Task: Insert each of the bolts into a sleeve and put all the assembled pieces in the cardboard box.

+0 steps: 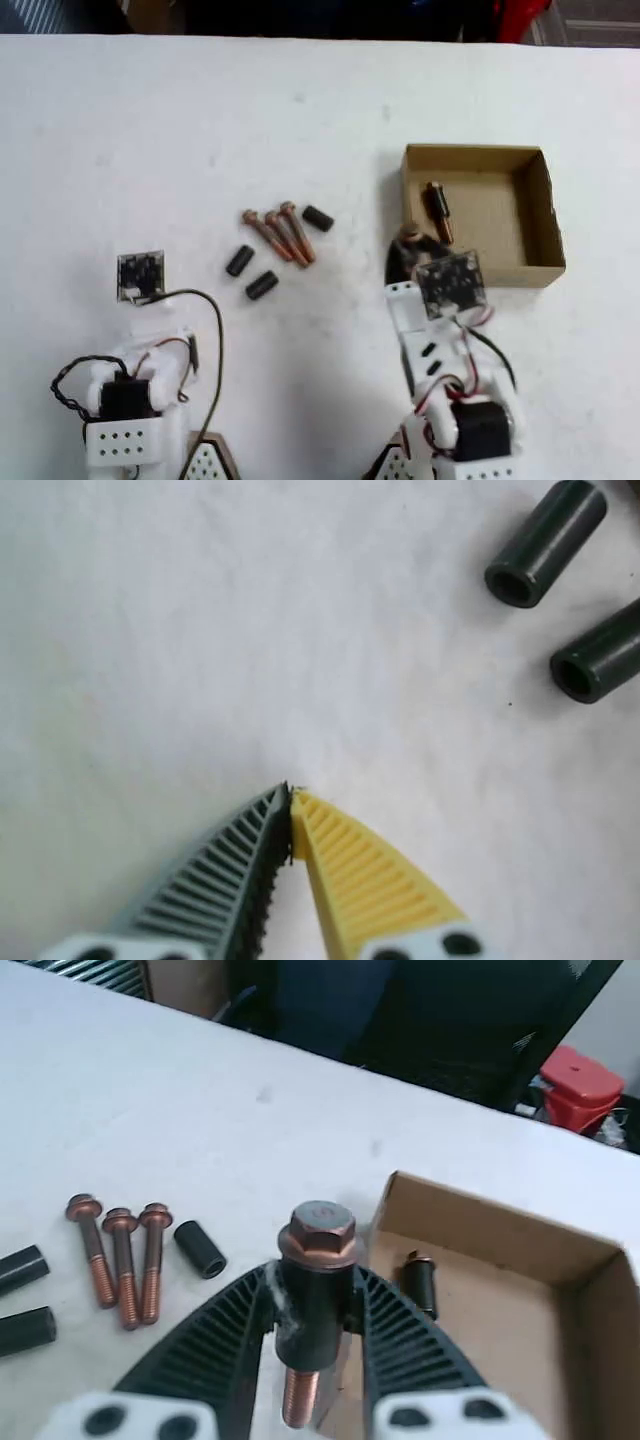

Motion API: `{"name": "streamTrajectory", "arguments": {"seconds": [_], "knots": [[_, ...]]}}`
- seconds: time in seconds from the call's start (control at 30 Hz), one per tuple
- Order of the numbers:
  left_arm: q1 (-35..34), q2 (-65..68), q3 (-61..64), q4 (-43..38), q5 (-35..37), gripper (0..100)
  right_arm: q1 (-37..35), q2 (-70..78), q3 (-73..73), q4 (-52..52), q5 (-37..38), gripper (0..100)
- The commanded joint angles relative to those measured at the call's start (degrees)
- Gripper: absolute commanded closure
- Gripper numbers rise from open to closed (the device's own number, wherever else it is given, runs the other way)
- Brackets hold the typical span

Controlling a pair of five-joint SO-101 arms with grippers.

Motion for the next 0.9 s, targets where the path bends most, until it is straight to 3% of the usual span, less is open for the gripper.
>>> {"name": "streamTrajectory", "arguments": {"seconds": [0.0, 0.2, 0.67, 0.87], "knots": [[-0.5, -0.5, -1.2, 0.5, -0.5, 98, 5.5, -0.1, -12.8, 3.3, 3.8, 98.1], [-0.5, -0.5, -1.2, 0.5, -0.5, 98, 10.9, 11.5, -22.5, 3.0, 5.5, 98.1], [-0.5, -0.5, -1.2, 0.5, -0.4, 98, 18.1, 68.7, -42.5, -8.0, 5.8, 98.1], [-0.5, -0.5, -1.2, 0.5, -0.4, 98, 19.0, 90.4, -54.5, -8.0, 5.8, 98.1]]}}
